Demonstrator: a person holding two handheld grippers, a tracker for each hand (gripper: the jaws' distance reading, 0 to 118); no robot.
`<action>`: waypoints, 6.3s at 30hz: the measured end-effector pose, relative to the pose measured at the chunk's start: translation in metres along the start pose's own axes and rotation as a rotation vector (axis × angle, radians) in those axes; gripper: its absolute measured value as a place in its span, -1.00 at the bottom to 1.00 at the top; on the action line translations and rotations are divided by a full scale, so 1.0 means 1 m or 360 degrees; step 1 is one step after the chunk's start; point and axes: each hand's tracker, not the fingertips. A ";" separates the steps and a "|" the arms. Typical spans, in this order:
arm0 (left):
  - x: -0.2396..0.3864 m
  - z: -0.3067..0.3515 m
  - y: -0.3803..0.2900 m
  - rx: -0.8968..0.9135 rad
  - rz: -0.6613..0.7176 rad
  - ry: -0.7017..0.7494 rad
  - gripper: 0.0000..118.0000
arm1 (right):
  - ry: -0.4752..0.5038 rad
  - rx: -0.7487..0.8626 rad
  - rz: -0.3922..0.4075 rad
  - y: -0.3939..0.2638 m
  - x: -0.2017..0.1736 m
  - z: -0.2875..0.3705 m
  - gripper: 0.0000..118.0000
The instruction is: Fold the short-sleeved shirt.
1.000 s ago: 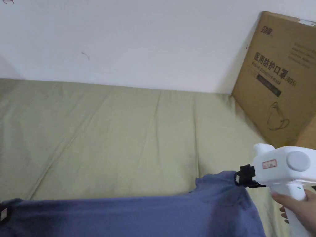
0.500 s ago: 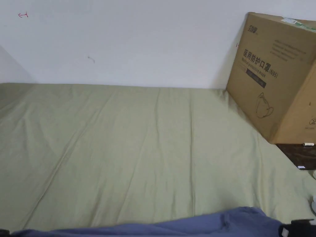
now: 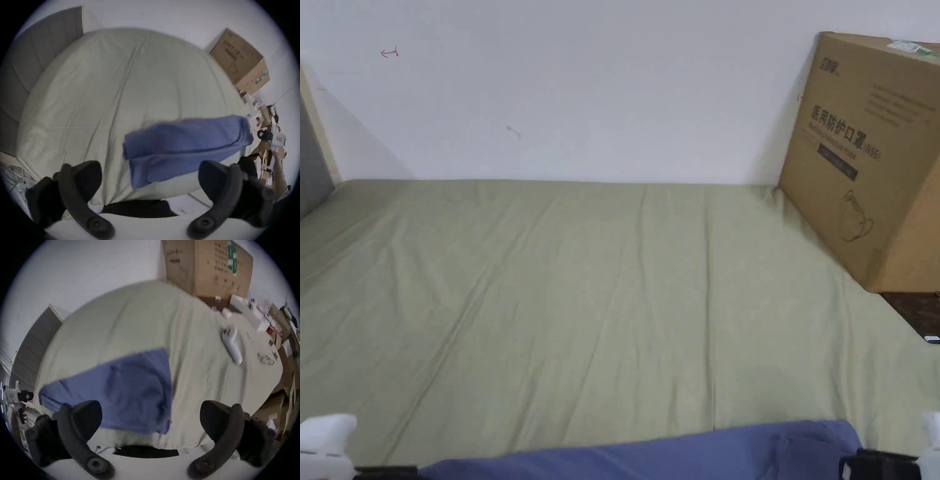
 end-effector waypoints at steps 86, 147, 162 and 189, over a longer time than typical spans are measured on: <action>0.083 -0.093 0.046 -0.0194 0.0146 -0.0621 -0.70 | 0.0192 0.0005 0.0123 0.003 -0.095 0.005 -1.00; 0.009 -0.166 0.000 -0.0279 0.0433 -0.0964 -0.87 | 0.0176 -0.0104 0.0162 0.007 -0.106 0.001 -1.00; 0.054 -0.060 0.026 -0.0025 -0.0197 0.0131 -0.87 | 0.0284 -0.0065 0.0152 0.001 -0.105 0.003 -1.00; 0.170 -0.110 0.034 -0.0220 -0.0199 -0.0582 -0.98 | 0.0282 -0.0002 0.0022 0.000 -0.076 0.008 -1.00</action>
